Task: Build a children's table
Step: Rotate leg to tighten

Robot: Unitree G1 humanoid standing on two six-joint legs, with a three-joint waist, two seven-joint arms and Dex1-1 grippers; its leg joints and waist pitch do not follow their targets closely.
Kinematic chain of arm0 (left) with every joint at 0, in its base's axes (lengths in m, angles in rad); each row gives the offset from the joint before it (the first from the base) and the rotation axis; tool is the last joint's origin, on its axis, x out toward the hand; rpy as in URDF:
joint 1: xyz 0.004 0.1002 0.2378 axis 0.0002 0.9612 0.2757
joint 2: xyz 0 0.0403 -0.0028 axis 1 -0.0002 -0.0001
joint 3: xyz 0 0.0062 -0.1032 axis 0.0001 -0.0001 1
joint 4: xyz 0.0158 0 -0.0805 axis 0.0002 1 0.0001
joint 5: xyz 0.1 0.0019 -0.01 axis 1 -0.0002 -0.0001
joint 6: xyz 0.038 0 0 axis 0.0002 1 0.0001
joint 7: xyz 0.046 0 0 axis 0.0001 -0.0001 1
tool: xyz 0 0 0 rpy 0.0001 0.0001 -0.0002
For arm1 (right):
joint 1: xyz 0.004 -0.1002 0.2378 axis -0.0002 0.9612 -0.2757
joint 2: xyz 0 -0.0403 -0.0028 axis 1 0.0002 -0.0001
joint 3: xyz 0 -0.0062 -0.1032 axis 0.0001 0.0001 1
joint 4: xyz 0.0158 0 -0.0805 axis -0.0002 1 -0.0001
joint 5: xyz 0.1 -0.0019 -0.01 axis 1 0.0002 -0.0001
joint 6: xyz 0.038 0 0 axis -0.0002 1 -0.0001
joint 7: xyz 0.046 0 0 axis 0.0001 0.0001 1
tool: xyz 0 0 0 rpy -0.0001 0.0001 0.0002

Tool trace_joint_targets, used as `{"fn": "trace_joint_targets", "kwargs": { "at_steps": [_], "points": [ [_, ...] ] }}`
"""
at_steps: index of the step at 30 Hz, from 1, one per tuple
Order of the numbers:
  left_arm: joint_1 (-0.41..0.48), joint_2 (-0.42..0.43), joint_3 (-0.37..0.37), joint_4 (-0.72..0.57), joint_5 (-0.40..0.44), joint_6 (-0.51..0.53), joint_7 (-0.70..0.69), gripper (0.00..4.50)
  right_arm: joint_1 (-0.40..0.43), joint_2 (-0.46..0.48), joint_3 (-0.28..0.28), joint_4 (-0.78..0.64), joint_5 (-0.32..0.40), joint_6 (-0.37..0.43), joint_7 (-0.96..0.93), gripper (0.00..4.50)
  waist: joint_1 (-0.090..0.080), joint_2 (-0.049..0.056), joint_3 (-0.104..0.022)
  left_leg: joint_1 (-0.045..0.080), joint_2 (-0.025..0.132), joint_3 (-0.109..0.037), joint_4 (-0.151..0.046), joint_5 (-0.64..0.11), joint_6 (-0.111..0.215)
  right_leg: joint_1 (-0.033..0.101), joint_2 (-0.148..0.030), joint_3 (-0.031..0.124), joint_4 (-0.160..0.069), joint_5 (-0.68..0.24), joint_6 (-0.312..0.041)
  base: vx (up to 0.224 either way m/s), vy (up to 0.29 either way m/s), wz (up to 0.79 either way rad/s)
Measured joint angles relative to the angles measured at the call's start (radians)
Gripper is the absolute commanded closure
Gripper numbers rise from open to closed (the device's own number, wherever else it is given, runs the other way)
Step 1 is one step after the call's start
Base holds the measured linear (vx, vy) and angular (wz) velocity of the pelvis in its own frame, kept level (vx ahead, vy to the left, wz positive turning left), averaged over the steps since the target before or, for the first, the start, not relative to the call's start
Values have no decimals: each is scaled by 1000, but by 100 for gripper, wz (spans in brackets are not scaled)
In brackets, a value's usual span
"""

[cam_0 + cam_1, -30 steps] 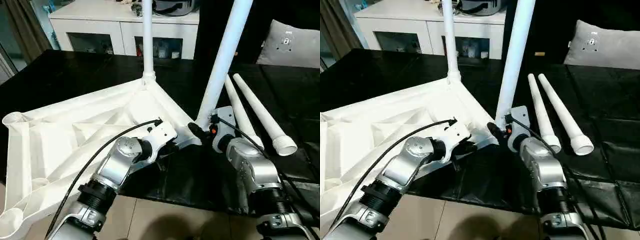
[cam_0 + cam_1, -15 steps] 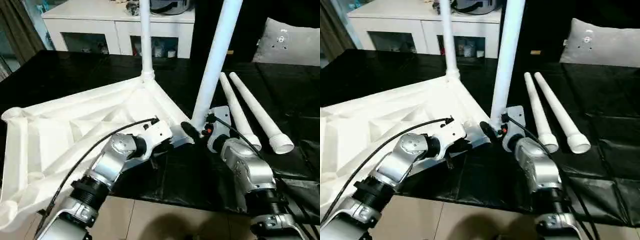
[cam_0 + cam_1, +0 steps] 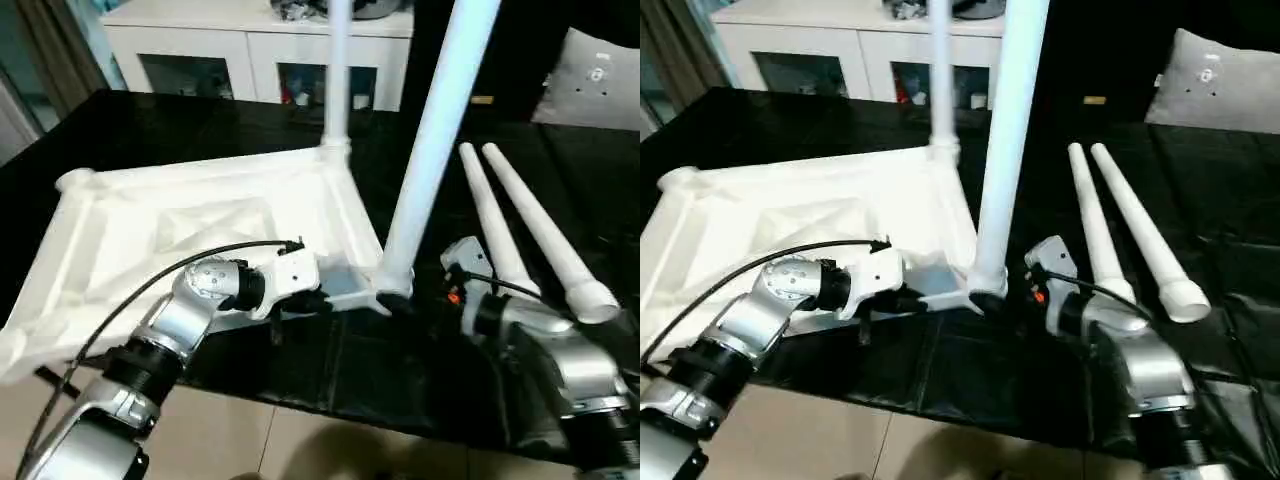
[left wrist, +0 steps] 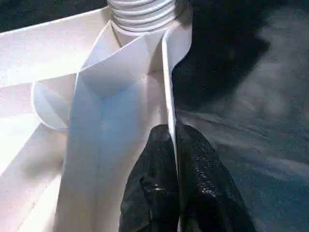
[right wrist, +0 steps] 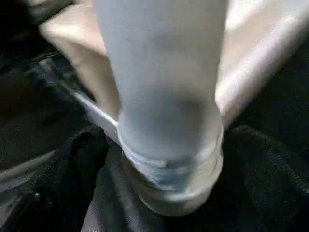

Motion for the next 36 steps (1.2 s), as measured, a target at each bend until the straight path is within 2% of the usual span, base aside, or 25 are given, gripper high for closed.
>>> {"fn": "trace_joint_targets", "kwargs": {
  "at_steps": [3,6,11,13,23,28,34,36],
  "points": [
    [-8,19,-12,18,-11,-42,-58,450,-12,-39,10,-18,1,-25,73,5,12,-1,0,1,1,3,1,-1,-3,0,0,0,1,0,0,0,0,0],
    [-11,29,-21,26,-19,-78,-110,450,-23,-56,50,-19,9,-35,159,5,18,-1,0,1,1,4,3,-1,-3,0,-1,1,2,1,0,0,0,0],
    [-19,36,-38,38,-21,-130,-160,450,-44,-72,95,-16,15,-42,244,51,39,-1,0,1,2,4,3,-1,-3,0,-1,1,2,1,-1,0,0,0],
    [-22,36,-41,46,-21,-142,-166,450,-45,-72,104,-13,15,-42,249,72,42,-2,0,0,2,5,3,-1,-3,0,-1,1,2,1,-1,0,0,0],
    [-34,36,-42,76,-22,-169,-174,450,-68,-74,121,33,-2,-31,267,161,42,-3,0,1,2,5,4,-1,-3,0,-1,1,3,1,0,0,0,0],
    [-34,36,-40,77,-29,-169,-176,450,-68,-71,118,35,8,-19,266,174,42,-5,-1,1,3,6,4,-1,-2,0,-1,1,3,1,-1,0,0,0],
    [-17,27,-17,43,-37,-63,-145,450,-43,-8,82,13,20,47,189,176,38,-8,-2,2,4,7,6,-1,-3,1,-1,1,4,-1,3,0,0,0],
    [0,10,12,25,-24,11,-69,450,-40,61,53,29,4,63,70,176,29,-9,-3,7,5,8,6,0,-4,3,0,2,4,0,3,0,0,0]
  ]
}}
